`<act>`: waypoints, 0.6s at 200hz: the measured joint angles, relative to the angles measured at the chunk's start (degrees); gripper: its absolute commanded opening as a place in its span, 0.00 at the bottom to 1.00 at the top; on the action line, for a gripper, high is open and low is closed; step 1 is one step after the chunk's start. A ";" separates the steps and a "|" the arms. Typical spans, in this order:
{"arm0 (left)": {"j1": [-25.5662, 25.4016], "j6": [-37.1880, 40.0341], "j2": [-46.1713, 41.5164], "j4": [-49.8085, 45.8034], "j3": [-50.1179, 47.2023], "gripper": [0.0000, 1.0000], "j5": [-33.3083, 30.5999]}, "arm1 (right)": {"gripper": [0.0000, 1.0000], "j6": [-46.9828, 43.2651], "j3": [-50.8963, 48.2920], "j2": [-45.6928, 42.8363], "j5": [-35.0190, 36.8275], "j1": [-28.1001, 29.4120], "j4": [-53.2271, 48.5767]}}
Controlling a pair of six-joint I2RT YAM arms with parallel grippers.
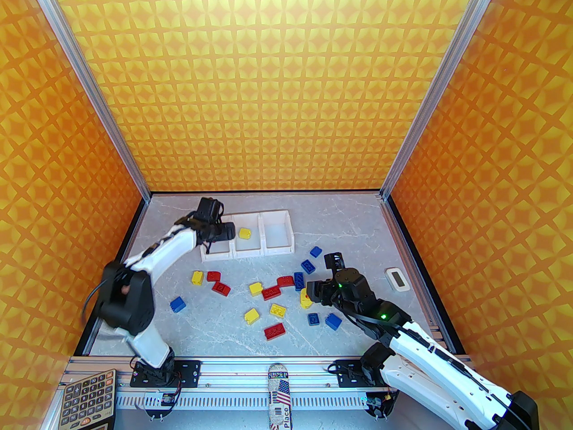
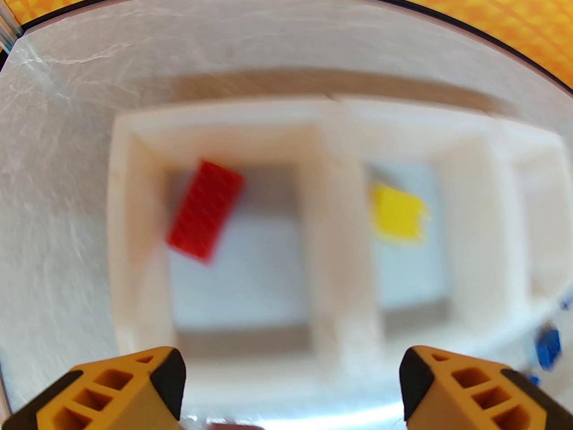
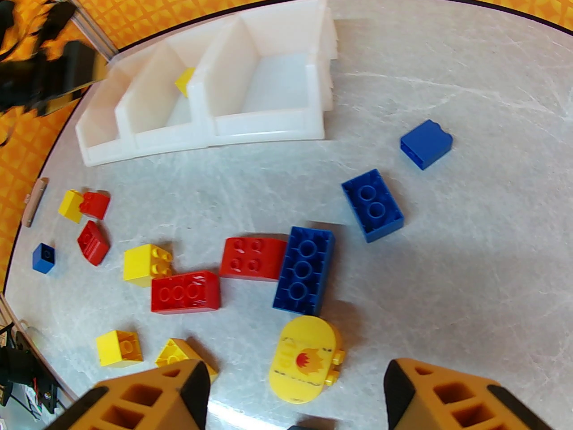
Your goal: Sort the legos into containers by color
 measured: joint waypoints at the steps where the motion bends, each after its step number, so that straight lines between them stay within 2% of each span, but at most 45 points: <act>1: -0.11 -0.11 -0.37 0.09 -0.26 0.84 0.00 | 0.73 0.02 0.00 0.15 0.13 0.00 0.00; 28: -4.74 -3.26 -12.74 3.54 -9.05 0.84 0.26 | 0.75 -0.94 1.05 4.28 3.80 -0.04 -0.50; 52: -8.76 -6.03 -19.17 5.09 -14.88 0.85 0.24 | 0.76 -2.12 5.44 11.82 5.95 -1.97 -1.49; 90: -11.91 -8.33 -20.81 4.63 -18.36 0.84 0.20 | 0.77 -2.43 14.64 25.24 5.79 -9.11 -1.11; 120: -13.20 -8.61 -20.85 4.61 -18.36 0.83 -0.02 | 0.76 0.94 19.71 34.42 5.81 -11.41 0.61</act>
